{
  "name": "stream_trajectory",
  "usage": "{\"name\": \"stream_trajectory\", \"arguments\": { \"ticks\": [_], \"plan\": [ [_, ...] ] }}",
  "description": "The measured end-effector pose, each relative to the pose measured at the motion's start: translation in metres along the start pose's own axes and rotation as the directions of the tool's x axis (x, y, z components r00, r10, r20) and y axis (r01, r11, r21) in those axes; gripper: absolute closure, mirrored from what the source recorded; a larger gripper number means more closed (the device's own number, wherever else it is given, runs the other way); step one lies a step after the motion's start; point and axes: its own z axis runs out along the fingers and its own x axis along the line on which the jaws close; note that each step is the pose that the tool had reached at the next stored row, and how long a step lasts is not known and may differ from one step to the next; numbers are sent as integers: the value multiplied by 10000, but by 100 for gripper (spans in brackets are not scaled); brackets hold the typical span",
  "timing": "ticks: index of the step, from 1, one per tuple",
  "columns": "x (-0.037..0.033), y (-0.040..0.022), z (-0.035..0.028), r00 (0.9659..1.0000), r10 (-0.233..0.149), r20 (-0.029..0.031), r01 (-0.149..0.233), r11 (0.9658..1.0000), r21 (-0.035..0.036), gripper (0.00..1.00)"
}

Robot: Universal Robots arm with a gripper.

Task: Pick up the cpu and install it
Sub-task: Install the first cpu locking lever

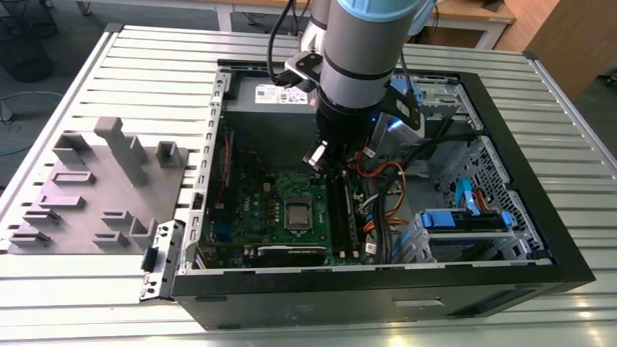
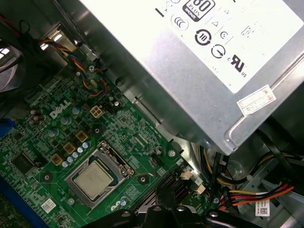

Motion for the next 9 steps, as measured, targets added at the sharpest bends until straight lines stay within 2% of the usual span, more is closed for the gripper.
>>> {"name": "stream_trajectory", "arguments": {
  "ticks": [9],
  "plan": [
    [-1,1,10,10000,0,1,0,10000,-1,89]
  ]
}}
